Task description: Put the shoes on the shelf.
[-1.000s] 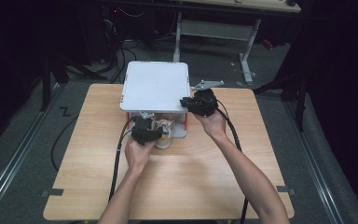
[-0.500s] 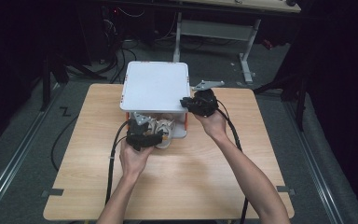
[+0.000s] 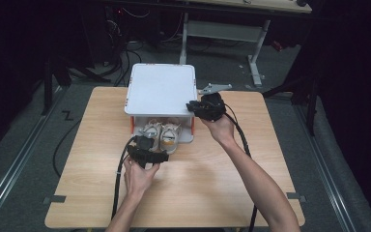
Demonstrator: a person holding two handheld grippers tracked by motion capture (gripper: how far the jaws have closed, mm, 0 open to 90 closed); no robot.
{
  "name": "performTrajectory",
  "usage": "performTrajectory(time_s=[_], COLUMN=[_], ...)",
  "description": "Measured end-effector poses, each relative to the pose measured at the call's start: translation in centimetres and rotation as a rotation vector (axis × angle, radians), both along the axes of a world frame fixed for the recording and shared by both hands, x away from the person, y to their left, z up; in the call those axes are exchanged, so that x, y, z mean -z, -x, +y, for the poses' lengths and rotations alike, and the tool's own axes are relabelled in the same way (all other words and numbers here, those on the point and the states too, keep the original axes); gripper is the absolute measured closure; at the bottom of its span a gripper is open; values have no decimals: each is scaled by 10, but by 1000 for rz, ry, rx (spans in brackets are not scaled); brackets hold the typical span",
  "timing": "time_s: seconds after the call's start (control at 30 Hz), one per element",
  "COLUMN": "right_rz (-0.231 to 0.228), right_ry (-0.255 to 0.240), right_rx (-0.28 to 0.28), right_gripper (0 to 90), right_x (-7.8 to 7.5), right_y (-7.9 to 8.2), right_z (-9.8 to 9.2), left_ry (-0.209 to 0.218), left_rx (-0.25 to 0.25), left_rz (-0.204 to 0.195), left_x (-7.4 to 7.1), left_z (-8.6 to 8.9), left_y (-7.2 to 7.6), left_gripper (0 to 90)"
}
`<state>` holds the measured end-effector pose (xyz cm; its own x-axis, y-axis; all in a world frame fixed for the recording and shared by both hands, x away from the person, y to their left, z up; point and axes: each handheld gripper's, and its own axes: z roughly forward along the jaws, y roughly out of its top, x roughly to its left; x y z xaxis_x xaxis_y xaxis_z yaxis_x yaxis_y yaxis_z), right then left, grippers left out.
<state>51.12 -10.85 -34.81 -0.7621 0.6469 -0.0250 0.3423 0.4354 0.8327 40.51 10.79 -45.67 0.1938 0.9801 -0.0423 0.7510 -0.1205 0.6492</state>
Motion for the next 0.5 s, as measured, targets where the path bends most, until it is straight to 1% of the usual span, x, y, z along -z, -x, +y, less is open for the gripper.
performTrajectory(time_s=[0.03,0.07,0.1,0.13,0.17,0.2,0.3,0.33,0.4,0.5], right_rz=[0,0,0,0,0,-2,-4,-4,-2,0], right_ry=[0,0,1,1,2,3,6,6,4,2], right_rx=[0,0,1,0,1,1,3,2,1,1], right_gripper=[771,771,771,771,771,771,772,772,772,773], right_x=[0,0,0,0,0,0,0,0,0,0], right_y=[0,0,0,0,0,0,0,0,0,0], right_z=[0,0,0,0,0,0,1,1,0,0], left_ry=[6,-1,-24,-39,-45,-43,-40,-30,-17,-10], left_rx=[-4,-5,-3,-5,-6,-11,4,4,-2,-13], left_rz=[9,13,12,11,10,10,14,11,5,7], left_x=[2,3,3,4,4,4,3,3,3,2], left_z=[-2,-4,-7,-10,-10,-12,-14,-15,-15,-16], left_y=[-2,-4,-5,-6,-6,-7,-10,-11,-14,-20], left_gripper=[107,107,89,90,99,104,102,100,109,117])
